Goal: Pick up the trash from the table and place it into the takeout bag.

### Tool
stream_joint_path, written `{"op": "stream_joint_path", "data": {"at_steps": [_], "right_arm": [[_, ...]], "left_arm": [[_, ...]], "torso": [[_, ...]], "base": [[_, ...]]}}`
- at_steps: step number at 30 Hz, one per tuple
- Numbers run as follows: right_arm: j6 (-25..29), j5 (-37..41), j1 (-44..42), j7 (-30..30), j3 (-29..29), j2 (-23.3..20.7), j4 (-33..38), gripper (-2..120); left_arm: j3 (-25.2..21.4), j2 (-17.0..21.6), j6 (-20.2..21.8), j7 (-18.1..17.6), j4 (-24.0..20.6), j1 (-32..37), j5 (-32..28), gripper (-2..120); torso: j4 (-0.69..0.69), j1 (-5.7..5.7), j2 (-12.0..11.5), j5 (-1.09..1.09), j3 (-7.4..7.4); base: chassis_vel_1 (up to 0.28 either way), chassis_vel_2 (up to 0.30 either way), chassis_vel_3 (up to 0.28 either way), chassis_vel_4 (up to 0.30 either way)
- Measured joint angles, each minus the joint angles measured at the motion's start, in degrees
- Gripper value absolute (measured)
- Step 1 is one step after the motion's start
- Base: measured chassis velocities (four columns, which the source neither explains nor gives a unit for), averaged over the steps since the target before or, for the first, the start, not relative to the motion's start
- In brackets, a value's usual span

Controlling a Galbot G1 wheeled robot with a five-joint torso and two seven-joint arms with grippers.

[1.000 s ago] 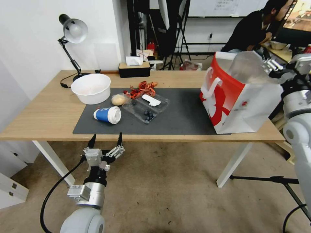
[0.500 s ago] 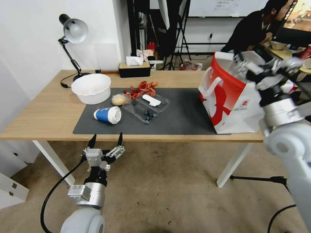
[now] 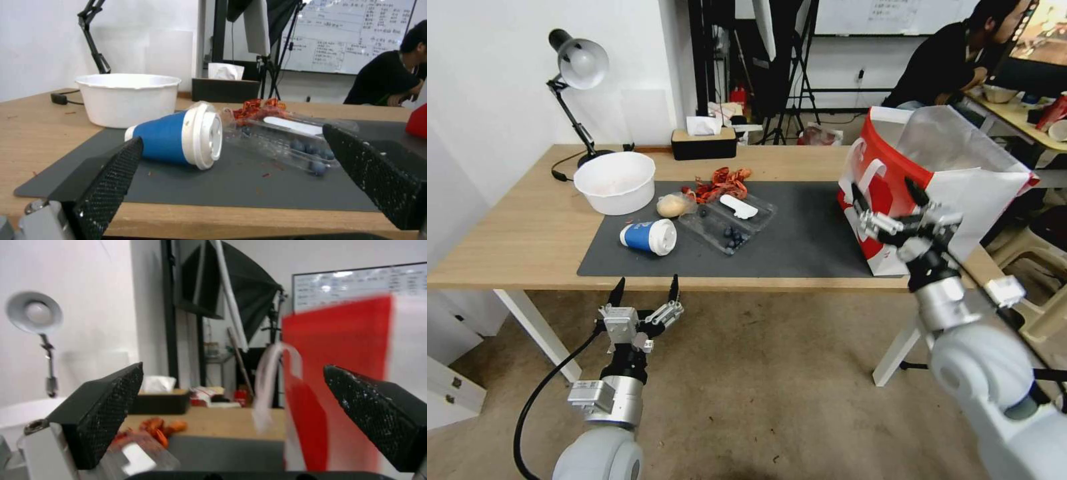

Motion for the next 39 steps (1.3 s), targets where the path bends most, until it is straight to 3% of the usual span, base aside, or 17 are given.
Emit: {"op": "stream_joint_path", "data": {"at_steps": [7, 21, 39], "right_arm": [[4.69, -4.95, -7.34, 1.73, -0.66, 2.44, -2.79, 100], [9.3, -7.48, -13.46, 1.64, -2.07, 6.16, -7.69, 100], [9.57, -7.89, -13.73, 1.55, -1.5, 6.37, -7.42, 100]], "left_arm": [[-0.06, 0.26, 0.1, -0.04, 0.59, -0.59, -0.17, 100], [-0.27, 0.81, 0.15, -0.09, 0.75, -0.74, -0.29, 100], [-0.41, 2.73, 0.54, -0.05, 2.27, -2.97, -0.39, 100]], "torso": [[0.01, 0.0, 0.0, 0.0, 0.0], [0.0, 0.0, -0.01, 0.01, 0.0], [0.01, 0.0, -0.01, 0.01, 0.0]], "base": [[0.0, 0.0, 0.0, 0.0], [0.0, 0.0, 0.0, 0.0], [0.0, 0.0, 0.0, 0.0]]}}
